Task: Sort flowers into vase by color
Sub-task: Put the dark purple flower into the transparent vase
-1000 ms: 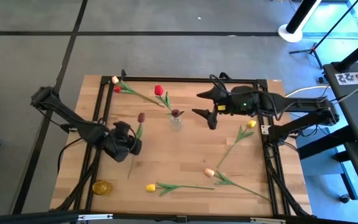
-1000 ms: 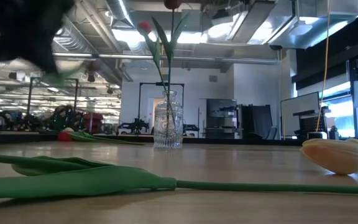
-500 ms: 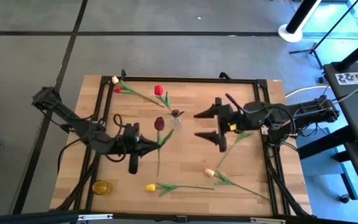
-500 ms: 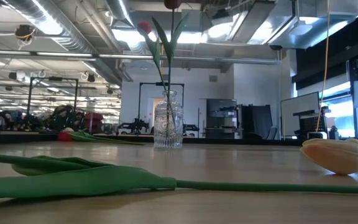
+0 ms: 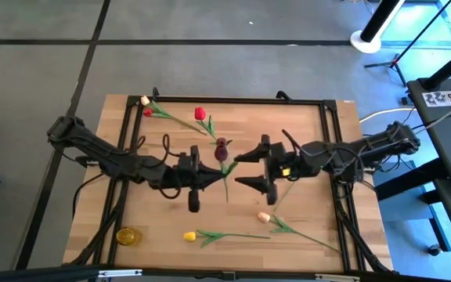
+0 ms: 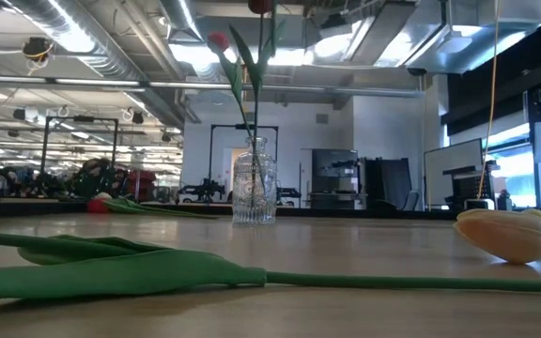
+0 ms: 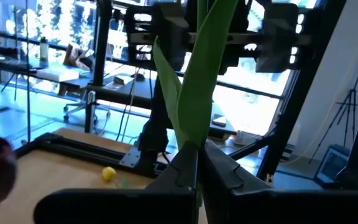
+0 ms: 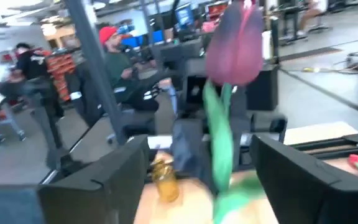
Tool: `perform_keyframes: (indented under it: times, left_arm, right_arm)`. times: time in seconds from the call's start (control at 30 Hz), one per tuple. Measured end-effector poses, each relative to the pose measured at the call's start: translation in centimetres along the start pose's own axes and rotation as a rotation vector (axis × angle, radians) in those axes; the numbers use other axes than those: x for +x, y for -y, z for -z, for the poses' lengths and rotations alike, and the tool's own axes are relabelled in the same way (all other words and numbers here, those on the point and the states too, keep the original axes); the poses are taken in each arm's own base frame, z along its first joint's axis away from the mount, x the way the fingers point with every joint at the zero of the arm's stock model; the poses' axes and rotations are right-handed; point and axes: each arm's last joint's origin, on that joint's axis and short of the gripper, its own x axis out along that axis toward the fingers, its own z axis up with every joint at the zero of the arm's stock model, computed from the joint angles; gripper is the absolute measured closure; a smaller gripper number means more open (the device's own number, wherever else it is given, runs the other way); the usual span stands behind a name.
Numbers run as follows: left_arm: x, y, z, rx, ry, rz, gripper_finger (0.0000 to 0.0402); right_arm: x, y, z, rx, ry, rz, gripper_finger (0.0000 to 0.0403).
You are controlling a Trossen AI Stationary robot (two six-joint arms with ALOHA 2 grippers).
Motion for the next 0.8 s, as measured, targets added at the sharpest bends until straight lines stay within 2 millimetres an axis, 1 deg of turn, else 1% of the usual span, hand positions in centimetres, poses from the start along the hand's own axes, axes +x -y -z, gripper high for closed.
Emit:
perform_keyframes:
  times: [0.1, 0.23, 0.33, 0.43, 0.63, 0.8]
  left_arm:
    - [0.6, 0.0, 0.7, 0.003, -0.005, 0.007, 0.0401]
    - [0.6, 0.4, 0.9, 0.001, -0.004, 0.020, 0.0401]
    - [0.3, 0.8, 0.9, -0.001, -0.002, 0.032, 0.0401]
    - [0.1, 1.1, 1.0, 0.023, -0.003, 0.037, 0.0401]
    - [0.1, 1.2, 1.0, 0.030, -0.003, 0.036, 0.0400]
    - [0.1, 1.2, 1.1, 0.037, -0.015, 0.036, 0.0395]
  right_arm:
    - [1.2, -0.1, 0.7, 0.005, 0.018, -0.001, 0.0162]
    - [2.2, -0.1, 1.9, 0.026, -0.011, 0.026, 0.0211]
    - [2.4, 0.0, 2.1, 0.043, -0.010, 0.065, 0.0247]
    - [2.5, 0.1, 2.1, 0.044, -0.005, 0.067, 0.0276]
    - [3.0, 0.5, 2.3, 0.046, -0.017, 0.032, 0.0311]
    - [4.2, 0.3, 3.6, 0.047, -0.046, -0.017, 0.0329]
